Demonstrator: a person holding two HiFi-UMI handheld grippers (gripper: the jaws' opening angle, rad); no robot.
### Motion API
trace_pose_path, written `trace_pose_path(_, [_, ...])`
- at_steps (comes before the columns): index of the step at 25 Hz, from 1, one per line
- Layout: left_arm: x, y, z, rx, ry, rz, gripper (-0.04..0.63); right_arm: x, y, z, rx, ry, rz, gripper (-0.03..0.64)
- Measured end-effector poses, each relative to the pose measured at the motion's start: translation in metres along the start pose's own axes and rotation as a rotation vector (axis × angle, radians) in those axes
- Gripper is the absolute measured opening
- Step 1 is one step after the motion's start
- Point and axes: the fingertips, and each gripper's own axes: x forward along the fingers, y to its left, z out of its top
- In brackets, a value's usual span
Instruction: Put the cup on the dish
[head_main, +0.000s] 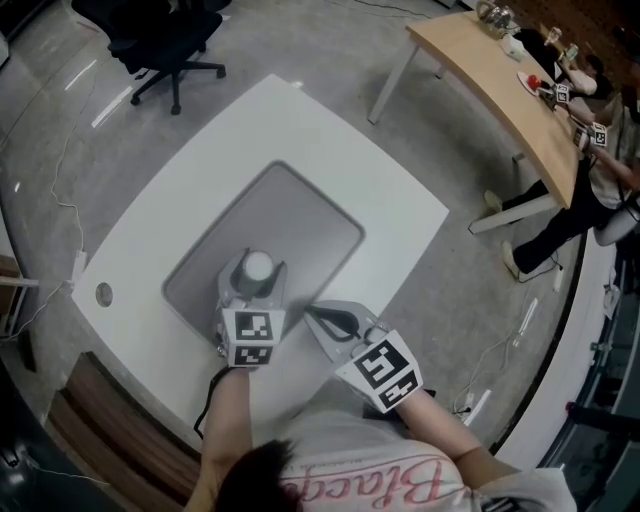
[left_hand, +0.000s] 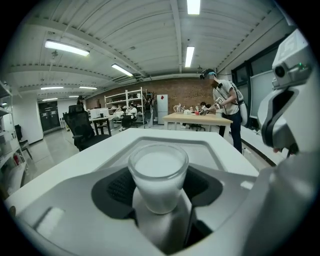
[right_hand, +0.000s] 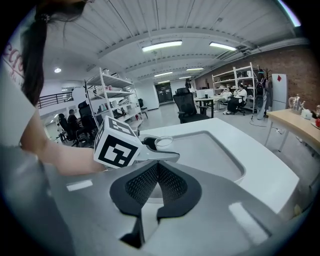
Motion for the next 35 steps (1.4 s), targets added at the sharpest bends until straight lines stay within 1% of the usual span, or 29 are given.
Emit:
trace_pose_path(6, [0.008, -0.001, 0.001, 0.044, 0.006, -0.021, 0.268, 0.012, 0.000, 0.008, 0.000, 0.006, 0.017, 0.002])
trace_pose_path(11, [0.009, -0.002, 0.002, 0.027, -0.003, -0.011, 0.280, 0.015, 0.002, 0.011, -0.011, 0.008, 0.021, 0.002])
trace_pose_path(12, [0.008, -0.002, 0.005, 0.024, -0.011, -0.014, 0.358, 0.015, 0.003, 0.010, -0.009, 0.009, 0.020, 0.002])
trace_pose_path(13, [0.008, -0.001, 0.007, 0.025, -0.019, -0.016, 0.410, 0.015, 0.003, 0.009, -0.008, 0.010, 0.017, 0.002])
trace_pose_path(16, [0.007, 0.000, 0.008, 0.025, -0.015, -0.015, 0.482, 0.012, 0.005, 0.006, -0.003, 0.011, 0.006, 0.002])
trace_pose_path(18, [0.004, 0.001, 0.008, 0.008, -0.011, -0.016, 0.546, 0.010, 0.006, 0.005, -0.001, 0.007, -0.003, 0.002])
trace_pose_path(21, [-0.004, -0.002, 0.011, -0.021, -0.021, -0.020, 0.563, 0.006, 0.009, 0.006, 0.002, -0.010, -0.022, 0.002])
trace_pose_path(25, [-0.021, -0.006, 0.016, -0.040, -0.043, -0.024, 0.548, -0.003, 0.014, 0.006, 0.021, -0.027, -0.054, 0.002])
trace_pose_path(26, [-0.027, -0.007, 0.017, -0.043, -0.049, -0.021, 0.536, -0.005, 0.016, 0.006, 0.025, -0.028, -0.062, 0.002])
trace_pose_path(27, [-0.034, -0.007, 0.018, -0.048, -0.054, -0.014, 0.498, -0.008, 0.020, 0.005, 0.027, -0.030, -0.068, 0.002])
trace_pose_path(29, [-0.052, -0.007, 0.019, -0.054, -0.070, 0.019, 0.373, -0.015, 0.028, 0.003, 0.022, -0.040, -0.080, 0.002])
trace_pose_path(31, [-0.073, -0.006, 0.021, -0.052, -0.110, 0.074, 0.205, -0.023, 0.039, 0.000, 0.006, -0.059, -0.095, 0.000])
trace_pose_path(33, [-0.097, -0.006, 0.024, -0.043, -0.158, 0.113, -0.001, -0.030, 0.052, -0.002, -0.008, -0.081, -0.109, 0.000])
trace_pose_path(35, [-0.118, -0.014, 0.024, -0.045, -0.183, 0.091, -0.002, -0.036, 0.067, -0.004, -0.018, -0.099, -0.114, 0.000])
